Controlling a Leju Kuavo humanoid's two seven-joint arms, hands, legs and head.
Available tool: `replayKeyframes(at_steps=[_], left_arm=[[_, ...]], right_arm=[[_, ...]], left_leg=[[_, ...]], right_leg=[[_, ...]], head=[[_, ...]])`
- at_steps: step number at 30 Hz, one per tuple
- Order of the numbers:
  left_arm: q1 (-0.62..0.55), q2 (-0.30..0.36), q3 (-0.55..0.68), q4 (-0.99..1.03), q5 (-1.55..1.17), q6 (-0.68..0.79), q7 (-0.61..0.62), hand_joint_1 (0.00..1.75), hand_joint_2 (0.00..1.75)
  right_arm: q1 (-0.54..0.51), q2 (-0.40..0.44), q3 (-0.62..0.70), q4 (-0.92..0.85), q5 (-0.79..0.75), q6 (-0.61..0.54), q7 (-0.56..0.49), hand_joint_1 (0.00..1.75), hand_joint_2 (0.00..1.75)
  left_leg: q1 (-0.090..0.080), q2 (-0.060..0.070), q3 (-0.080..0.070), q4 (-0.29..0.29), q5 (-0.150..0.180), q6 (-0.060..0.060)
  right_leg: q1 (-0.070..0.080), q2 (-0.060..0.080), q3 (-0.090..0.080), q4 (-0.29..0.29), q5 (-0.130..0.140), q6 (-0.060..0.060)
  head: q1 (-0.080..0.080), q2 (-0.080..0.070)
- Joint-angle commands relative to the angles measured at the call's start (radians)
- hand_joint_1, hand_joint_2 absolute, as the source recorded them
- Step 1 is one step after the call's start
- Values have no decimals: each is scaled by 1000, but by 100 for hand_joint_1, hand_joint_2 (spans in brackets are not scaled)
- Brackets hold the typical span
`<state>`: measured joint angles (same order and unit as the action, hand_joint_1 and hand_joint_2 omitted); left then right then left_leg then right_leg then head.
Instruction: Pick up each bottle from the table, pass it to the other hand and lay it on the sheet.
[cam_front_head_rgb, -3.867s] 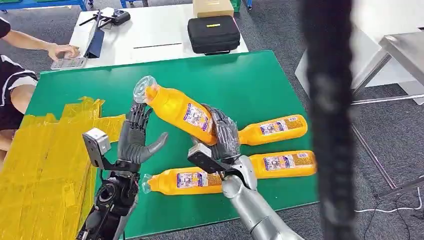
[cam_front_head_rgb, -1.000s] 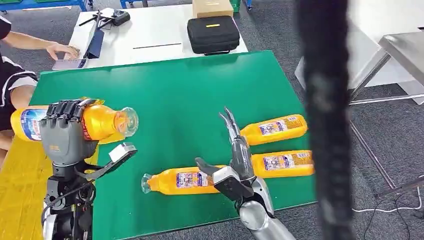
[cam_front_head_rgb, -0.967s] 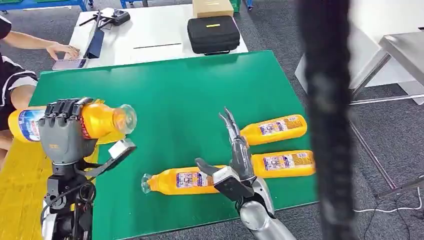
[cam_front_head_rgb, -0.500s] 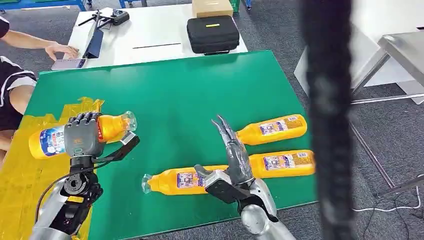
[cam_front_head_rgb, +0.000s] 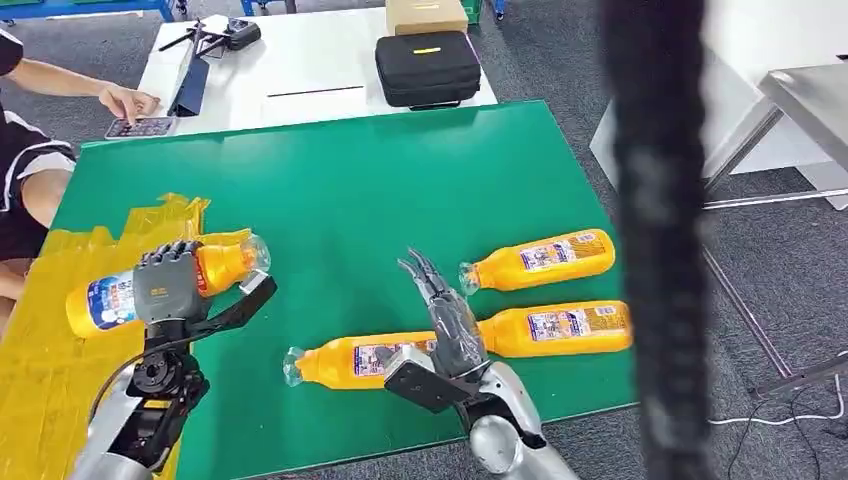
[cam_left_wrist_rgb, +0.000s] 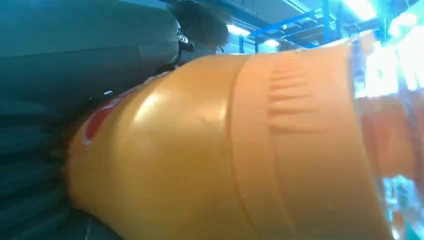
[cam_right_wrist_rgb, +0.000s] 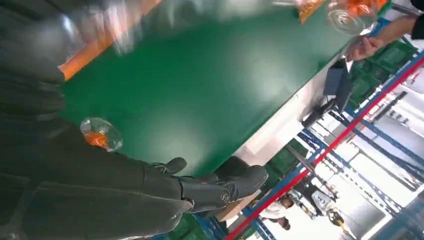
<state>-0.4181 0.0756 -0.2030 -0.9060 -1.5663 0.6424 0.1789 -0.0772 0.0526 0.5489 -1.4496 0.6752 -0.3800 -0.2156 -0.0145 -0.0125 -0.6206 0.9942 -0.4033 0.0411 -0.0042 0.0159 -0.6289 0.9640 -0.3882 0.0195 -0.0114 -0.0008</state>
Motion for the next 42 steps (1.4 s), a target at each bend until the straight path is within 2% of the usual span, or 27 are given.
replayKeyframes(at_steps=[1, 2, 7, 8, 12, 13, 14, 16, 18, 19, 20, 22, 23, 24, 25, 27, 30, 33, 38, 39, 42], left_arm=[[-31, -35, 38, 81, -4, 19, 18, 0, 175], [-31, -35, 38, 81, -4, 19, 18, 0, 175], [-34, -28, 17, 83, -4, 14, 46, 0, 175], [-34, -32, 24, 85, -4, 12, 42, 0, 175], [-9, -78, 114, 66, -4, -5, -27, 0, 175], [-1, -81, 120, 62, -3, -3, -32, 0, 175], [2, -82, 121, 60, -3, -1, -34, 0, 175], [16, -109, 165, 42, 39, -10, -91, 0, 175], [30, -124, 187, 21, 110, -17, -150, 0, 175], [37, -128, 191, 8, 128, -19, -163, 0, 175], [41, -132, 194, -2, 152, -19, -179, 0, 175], [60, -146, 197, -48, 277, -42, -265, 0, 175], [60, -146, 197, -48, 277, -42, -265, 0, 175], [73, -154, 195, -86, 349, -52, -311, 0, 175], [89, -172, 197, -135, 498, -77, -405, 0, 175], [123, -185, 193, -230, 693, -127, -513, 0, 175], [158, -189, 174, -325, 794, -167, -542, 0, 175], [211, -193, 157, -469, 1054, -286, -668, 0, 175], [237, -194, 142, -529, 1070, -297, -664, 0, 175], [237, -192, 140, -529, 1081, -303, -670, 0, 175], [256, -192, 122, -576, 1125, -328, -692, 0, 175]], right_arm=[[-35, 1, 27, 91, 71, 31, 43, 0, 175], [-35, 1, 27, 91, 71, 31, 43, 0, 175], [-35, -4, 36, 86, 122, 51, 71, 0, 175], [-35, -6, 38, 87, 137, 58, 79, 0, 175], [-32, -20, 56, 86, 236, 138, 135, 0, 175], [-28, -21, 59, 86, 241, 144, 137, 0, 175], [-26, -22, 59, 86, 241, 144, 137, 0, 175], [-29, -39, 79, 92, 313, 203, 187, 0, 175], [-31, -57, 105, 104, 369, 263, 222, 0, 175], [-31, -61, 114, 110, 379, 284, 229, 0, 175], [-33, -64, 120, 118, 383, 293, 229, 0, 175], [-45, -74, 143, 149, 399, 329, 246, 0, 175], [-45, -74, 143, 149, 399, 329, 246, 0, 175], [-52, -74, 149, 174, 411, 331, 254, 0, 175], [-54, -73, 150, 187, 426, 332, 268, 0, 175], [-59, -69, 155, 215, 454, 336, 286, 0, 175], [-64, -62, 157, 246, 481, 324, 302, 0, 175], [-73, -52, 148, 286, 540, 309, 361, 0, 175], [-79, -43, 138, 310, 558, 301, 376, 0, 175], [-79, -41, 134, 311, 568, 297, 384, 0, 175], [-77, -23, 108, 338, 628, 293, 428, 0, 175]], left_leg=[[1, 1, 4, 0, -2, -2], [1, 0, 7, 0, -3, -3], [0, 0, 3, -1, -1, -2], [1, 1, 7, 0, -3, -4], [0, 0, 5, 0, -2, -3], [1, 0, 8, 0, -4, -4], [1, 1, 5, -1, -2, -3], [1, 1, 9, 0, -4, -4], [1, 0, 7, 0, -3, -3], [1, 0, 10, 0, -5, -4], [0, 0, 5, -1, -2, -2], [1, 1, 9, 0, -4, -3], [0, 0, 4, -1, -2, -2], [1, 1, 7, 0, -3, -3], [1, 0, 8, 1, -4, -4], [1, 0, 3, 0, -2, -2], [1, 0, 5, 1, -3, -3], [1, 0, 3, 0, -2, -2], [1, 0, 4, 0, -2, -2], [1, 0, 8, 0, -3, -3], [1, -1, 5, 0, -2, -2]], right_leg=[[1, -1, 4, -1, -1, 0], [1, -2, 8, 0, -3, 0], [0, -1, 3, -1, -1, 0], [1, -1, 7, 0, -3, 0], [1, -1, 5, -1, -2, 0], [1, -2, 9, 0, -4, 0], [1, -1, 5, -1, -2, 0], [1, -1, 10, -1, -4, 0], [1, -1, 7, -1, -2, 0], [2, -2, 10, -1, -4, 0], [0, -1, 5, -1, -2, 0], [2, -1, 9, -1, -4, 0], [1, -1, 4, -1, -1, 0], [1, -1, 8, -1, -3, 0], [2, -2, 9, -1, -4, 0], [1, -1, 4, -1, -1, 0], [1, -1, 6, -1, -2, 0], [1, -1, 4, -1, -1, 0], [1, -1, 4, -1, -1, 0], [1, -2, 8, -1, -3, 0], [1, -1, 5, -1, -1, 0]], head=[[0, 0], [0, 0], [0, 0], [0, 0], [0, 0], [0, 0], [0, 0], [0, 0], [0, 0], [0, 0], [0, 0], [0, 0], [0, 0], [0, 0], [0, 0], [0, 0], [0, 0], [0, 0], [0, 0], [-1, 0], [-1, 0]])
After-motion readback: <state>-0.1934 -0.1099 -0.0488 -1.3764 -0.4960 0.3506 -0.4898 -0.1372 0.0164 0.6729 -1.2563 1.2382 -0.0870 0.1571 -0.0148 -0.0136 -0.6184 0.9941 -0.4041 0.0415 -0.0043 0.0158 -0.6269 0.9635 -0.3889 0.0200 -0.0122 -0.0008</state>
